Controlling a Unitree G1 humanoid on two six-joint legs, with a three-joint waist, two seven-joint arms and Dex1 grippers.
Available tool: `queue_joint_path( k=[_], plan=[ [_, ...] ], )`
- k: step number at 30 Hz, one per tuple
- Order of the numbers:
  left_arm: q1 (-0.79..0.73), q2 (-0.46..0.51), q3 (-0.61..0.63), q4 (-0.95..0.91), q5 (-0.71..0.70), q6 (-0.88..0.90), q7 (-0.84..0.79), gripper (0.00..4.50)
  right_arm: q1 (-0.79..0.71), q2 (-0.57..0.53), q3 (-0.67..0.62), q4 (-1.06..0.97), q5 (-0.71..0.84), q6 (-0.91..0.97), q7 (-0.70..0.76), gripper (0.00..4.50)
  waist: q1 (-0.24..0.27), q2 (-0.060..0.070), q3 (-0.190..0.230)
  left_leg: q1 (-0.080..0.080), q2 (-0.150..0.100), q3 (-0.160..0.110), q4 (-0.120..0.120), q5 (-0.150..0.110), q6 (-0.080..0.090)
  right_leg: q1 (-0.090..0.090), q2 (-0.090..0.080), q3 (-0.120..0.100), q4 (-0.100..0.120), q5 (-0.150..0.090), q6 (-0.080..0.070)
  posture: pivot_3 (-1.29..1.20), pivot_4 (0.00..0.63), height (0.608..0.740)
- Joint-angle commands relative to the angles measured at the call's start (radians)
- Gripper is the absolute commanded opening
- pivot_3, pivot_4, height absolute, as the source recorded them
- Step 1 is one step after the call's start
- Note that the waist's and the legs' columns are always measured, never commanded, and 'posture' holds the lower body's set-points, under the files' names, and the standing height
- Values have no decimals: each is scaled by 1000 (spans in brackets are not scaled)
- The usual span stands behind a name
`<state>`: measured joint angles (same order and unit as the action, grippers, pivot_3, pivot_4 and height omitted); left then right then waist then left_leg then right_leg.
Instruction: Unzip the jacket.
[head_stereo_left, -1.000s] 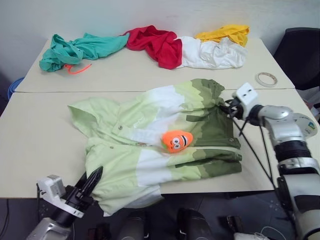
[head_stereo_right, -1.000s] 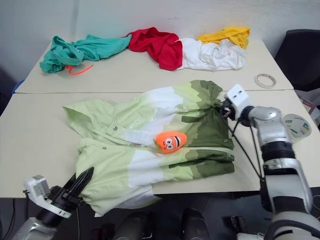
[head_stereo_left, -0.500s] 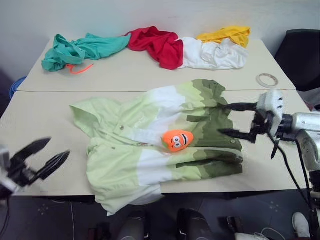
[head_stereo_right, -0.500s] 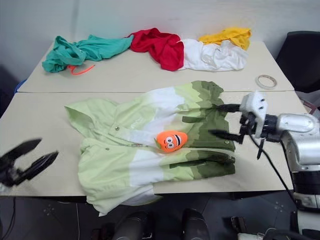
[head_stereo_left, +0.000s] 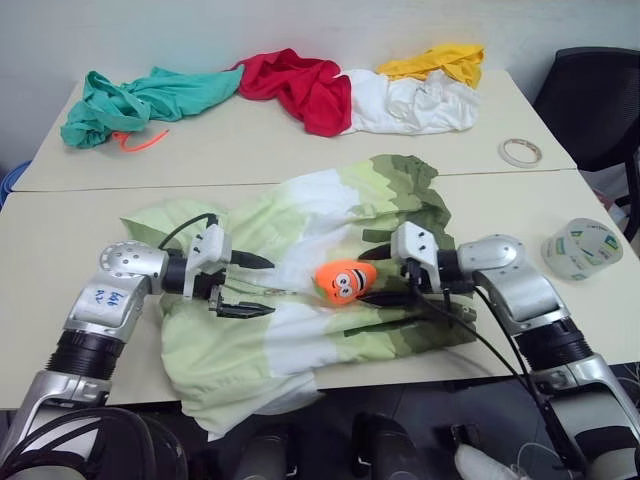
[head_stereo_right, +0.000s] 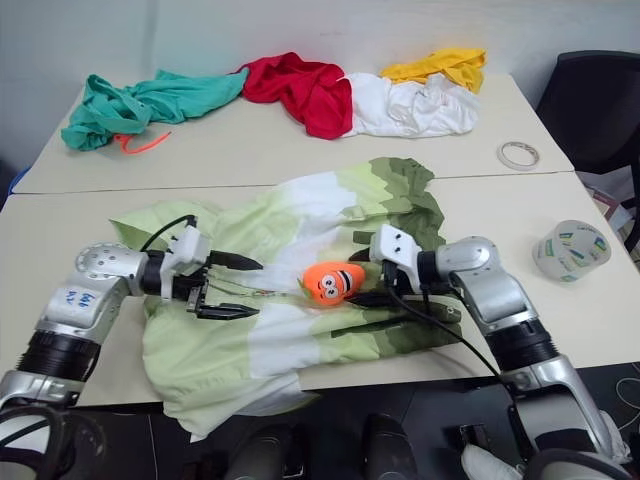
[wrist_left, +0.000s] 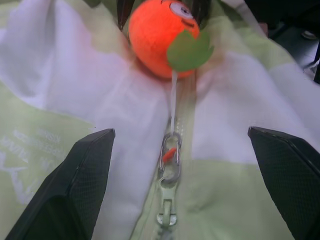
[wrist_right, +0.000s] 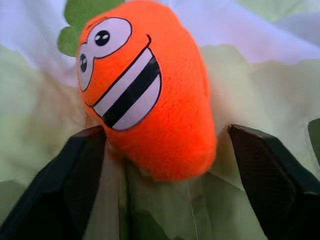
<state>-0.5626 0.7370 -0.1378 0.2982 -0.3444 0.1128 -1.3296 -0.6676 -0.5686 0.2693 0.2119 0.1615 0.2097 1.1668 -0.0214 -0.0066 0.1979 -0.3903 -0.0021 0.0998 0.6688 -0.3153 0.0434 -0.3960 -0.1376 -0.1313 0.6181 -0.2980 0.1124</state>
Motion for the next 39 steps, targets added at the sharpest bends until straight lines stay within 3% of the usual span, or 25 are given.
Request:
queue_joint_path(
  k=[1, 6, 9, 15, 19, 23, 28, 32, 35, 39],
  plan=[
    [-13, 8, 24, 44, 35, -62, -12, 4500, 2, 1, -48, -66, 47, 28, 5, 2542, -1, 0, 0, 0, 0, -1, 0, 0, 0, 0, 0, 0, 0, 0, 0, 0, 150, 740],
    [22, 10, 28, 115, 102, -116, 39, 4500, 146, -106, -184, -206, 162, 80, 50, 799, 16, 0, 0, 0, -1, -4, 3, 0, 1, 1, -2, -2, 2, 0, 0, 0, 150, 740],
    [39, -13, 39, 186, 165, -224, 132, 4500, 245, -204, -296, -228, 165, 105, 10, 17, 27, 0, 0, -1, -2, -4, 8, -2, 3, 2, -4, -2, 3, 0, 0, 0, 150, 740],
    [109, -31, 63, 197, 150, -195, 154, 4500, 502, -415, -602, -110, 148, 37, -13, 17, 42, 1, -1, 1, -3, -3, 12, -4, 6, 6, -10, -2, 3, 1, 1, 0, 150, 740],
    [115, -34, 82, 225, 154, -178, 181, 4500, 569, -503, -740, 82, 111, -38, -65, 17, 39, 5, -3, 4, -2, -2, 11, -4, 5, 6, -9, -1, 4, 1, 1, 0, 150, 740],
    [118, -57, 98, 223, 133, -172, 183, 4500, 477, -570, -734, 285, 30, -81, -217, 17, 29, 9, -5, 5, -2, 0, 11, -4, 5, 6, -11, 0, 3, 1, 1, 0, 150, 740],
    [118, -86, 109, 218, 133, -193, 196, 4500, 320, -571, -676, 351, 1, -44, -298, 17, 18, 16, -9, 5, -2, 0, 11, -4, 5, 6, -12, 1, 3, 1, 1, 0, 150, 740],
    [116, -108, 121, 213, 126, -213, 205, 4500, 281, -560, -619, 307, 0, -16, -279, 17, 26, 18, -9, 3, -2, -2, 12, -4, 6, 6, -12, -1, 4, 1, 1, 0, 150, 740],
    [126, -130, 157, 178, 80, -197, 210, 4500, 323, -554, -634, 212, 97, 133, -175, 17, 26, 18, -9, 2, -3, -2, 12, -4, 6, 6, -11, -1, 4, 1, 1, 0, 150, 740],
    [161, -124, 215, 65, -19, -54, 201, 4500, 478, -574, -719, 49, 137, 129, -98, 1158, 25, 18, -9, 1, -2, -4, 12, -4, 6, 6, -11, -1, 3, 1, 1, 0, 150, 740]
  ],
)
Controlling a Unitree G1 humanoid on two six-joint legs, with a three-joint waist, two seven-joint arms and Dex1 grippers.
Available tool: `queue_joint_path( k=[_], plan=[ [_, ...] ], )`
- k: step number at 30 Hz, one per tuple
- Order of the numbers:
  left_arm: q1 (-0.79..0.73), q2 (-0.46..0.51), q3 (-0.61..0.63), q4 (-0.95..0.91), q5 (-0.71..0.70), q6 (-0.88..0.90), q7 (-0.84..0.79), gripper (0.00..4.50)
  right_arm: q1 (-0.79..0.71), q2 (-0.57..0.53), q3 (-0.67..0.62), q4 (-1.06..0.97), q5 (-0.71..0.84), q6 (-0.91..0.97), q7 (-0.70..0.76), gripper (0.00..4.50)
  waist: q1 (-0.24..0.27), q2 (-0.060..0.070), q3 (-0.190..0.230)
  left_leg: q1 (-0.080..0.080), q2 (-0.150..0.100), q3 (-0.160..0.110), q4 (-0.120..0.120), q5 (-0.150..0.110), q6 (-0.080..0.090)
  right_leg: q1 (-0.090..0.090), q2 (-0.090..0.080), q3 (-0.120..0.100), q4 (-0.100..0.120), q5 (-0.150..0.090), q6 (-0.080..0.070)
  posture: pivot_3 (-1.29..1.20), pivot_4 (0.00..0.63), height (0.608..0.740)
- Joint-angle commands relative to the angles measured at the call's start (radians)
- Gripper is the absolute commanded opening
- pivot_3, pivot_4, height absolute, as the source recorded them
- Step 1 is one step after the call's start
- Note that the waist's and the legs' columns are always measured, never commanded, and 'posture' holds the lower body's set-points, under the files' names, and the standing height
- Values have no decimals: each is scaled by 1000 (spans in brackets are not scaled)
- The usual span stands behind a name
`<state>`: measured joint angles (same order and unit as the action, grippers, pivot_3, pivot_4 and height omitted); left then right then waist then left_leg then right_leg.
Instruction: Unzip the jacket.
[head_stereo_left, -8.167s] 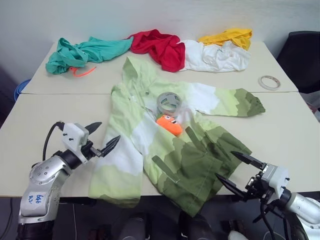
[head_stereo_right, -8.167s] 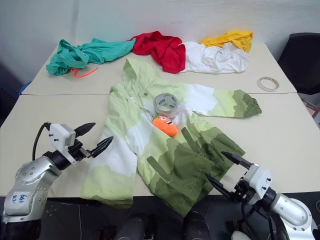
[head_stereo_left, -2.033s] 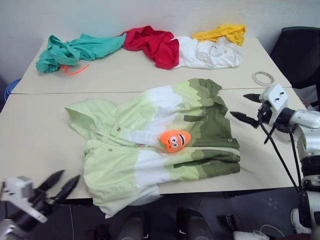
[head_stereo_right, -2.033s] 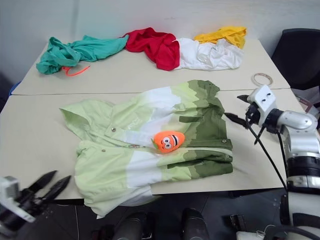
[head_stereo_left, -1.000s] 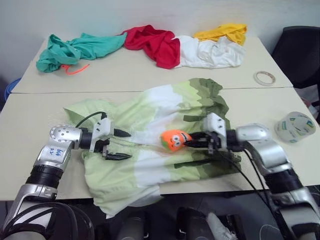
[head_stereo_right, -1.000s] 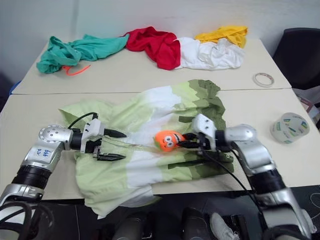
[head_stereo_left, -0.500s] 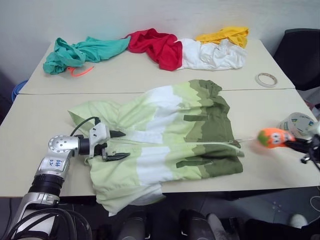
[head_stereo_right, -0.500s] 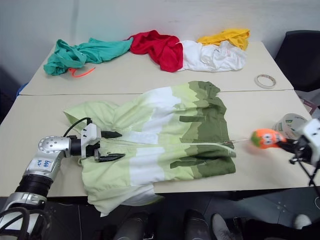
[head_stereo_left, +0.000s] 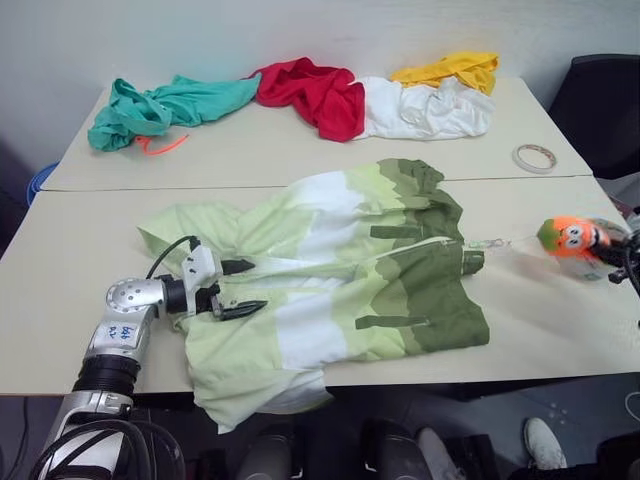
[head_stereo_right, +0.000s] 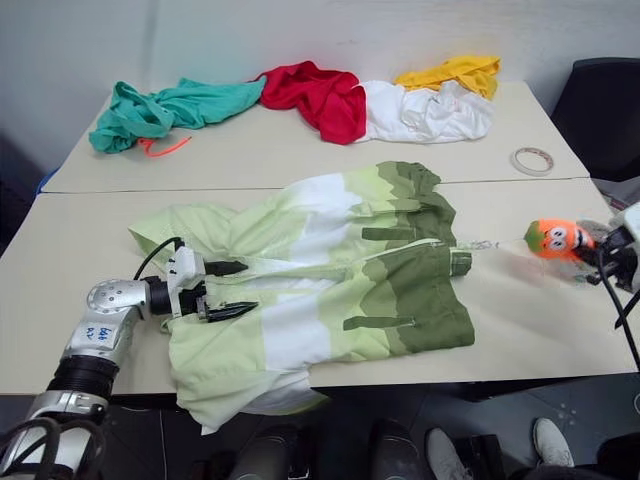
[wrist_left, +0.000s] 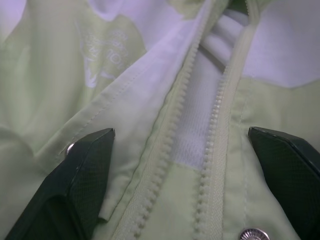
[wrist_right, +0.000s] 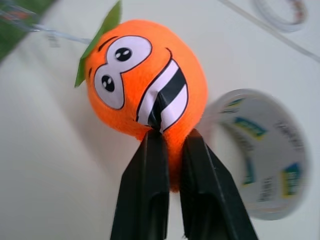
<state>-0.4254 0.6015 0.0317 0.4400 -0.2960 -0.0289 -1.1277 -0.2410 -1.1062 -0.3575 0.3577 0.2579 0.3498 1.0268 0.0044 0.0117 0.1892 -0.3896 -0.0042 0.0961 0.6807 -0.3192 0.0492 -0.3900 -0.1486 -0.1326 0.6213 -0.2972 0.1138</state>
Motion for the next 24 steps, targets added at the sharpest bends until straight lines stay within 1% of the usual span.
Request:
queue_joint_path(
  k=[1, 3, 6, 7, 9, 10, 12, 14, 16, 18, 21, 24],
  plan=[
    [32, 16, 56, -105, -86, 115, -1, 4500, 75, -33, -120, -118, 50, -25, 50, 1503, -1, 0, 0, 0, 0, 1, 0, 0, 0, 0, 1, -1, 0, 0, 0, 0, 150, 740],
    [66, 41, 96, -210, -135, 178, 7, 4500, 139, -11, -211, -187, 78, -101, 82, 2183, -2, -1, 1, 0, -1, 1, 0, 0, 1, 0, 1, -1, 0, 0, 1, 0, 150, 740],
    [117, 72, 156, -333, -200, 243, 15, 4500, 179, 41, -289, -276, 137, -178, 106, 3279, -2, -2, 2, 0, 0, 0, -1, 0, 0, 0, 1, 0, -1, 0, 1, 0, 150, 740],
    [130, 80, 169, -360, -217, 262, 16, 4500, 182, 58, -304, -295, 159, -191, 112, 3648, -3, -3, 2, 0, 1, 0, -1, -1, 0, 0, 1, 0, -1, 0, 1, 0, 150, 740],
    [193, 129, 210, -427, -240, 306, -1, 4500, 183, 103, -270, -403, 242, -179, 151, 4356, -6, -3, 2, 2, 2, -1, -1, -1, -1, 3, 1, 1, -3, 0, 1, 0, 150, 740],
    [217, 148, 223, -449, -246, 321, -6, 4500, 180, 119, -251, -441, 270, -165, 158, 4471, -9, -3, 2, 3, 2, -1, -1, -2, -2, 3, 1, 2, -3, 0, 1, 0, 150, 740],
    [294, 180, 251, -466, -204, 255, -18, 4500, 173, 167, -176, -543, 352, -108, 171, 4471, -10, -3, 2, 3, 3, -1, -2, -2, -3, 4, 2, 5, -4, 0, 1, 0, 150, 740],
    [364, 193, 277, -468, -174, 190, -24, 4500, 177, 215, -91, -620, 379, -99, 179, 4471, -9, -3, 2, 3, 4, -1, -3, -3, -4, 3, 2, 6, -5, 0, 1, 0, 150, 740],
    [405, 196, 295, -470, -160, 149, -16, 4500, 194, 249, -32, -651, 358, -146, 204, 4471, -5, -3, 2, 3, 4, -1, -2, -3, -4, 2, 2, 6, -5, 0, 0, 0, 150, 740],
    [448, 195, 325, -481, -170, 125, -17, 4500, 262, 275, 21, -677, 328, -223, 272, 4471, 13, -3, 2, 2, 3, -2, -2, -4, -2, 2, 1, 6, -9, 0, 0, 0, 150, 740],
    [501, 196, 370, -532, -186, 131, 7, 4500, 339, 322, 45, -681, 283, -357, 302, 4471, 24, -4, 2, 1, 2, -3, -1, -6, 0, 3, -1, 6, -11, 0, 0, 0, 150, 740],
    [554, 207, 402, -566, -175, 108, -1, 4500, 378, 329, 26, -633, 275, -392, 307, 4471, 21, -3, 2, 2, 1, -2, 0, -8, 2, 6, -1, 7, -11, 2, 3, 0, 150, 740]
  ],
)
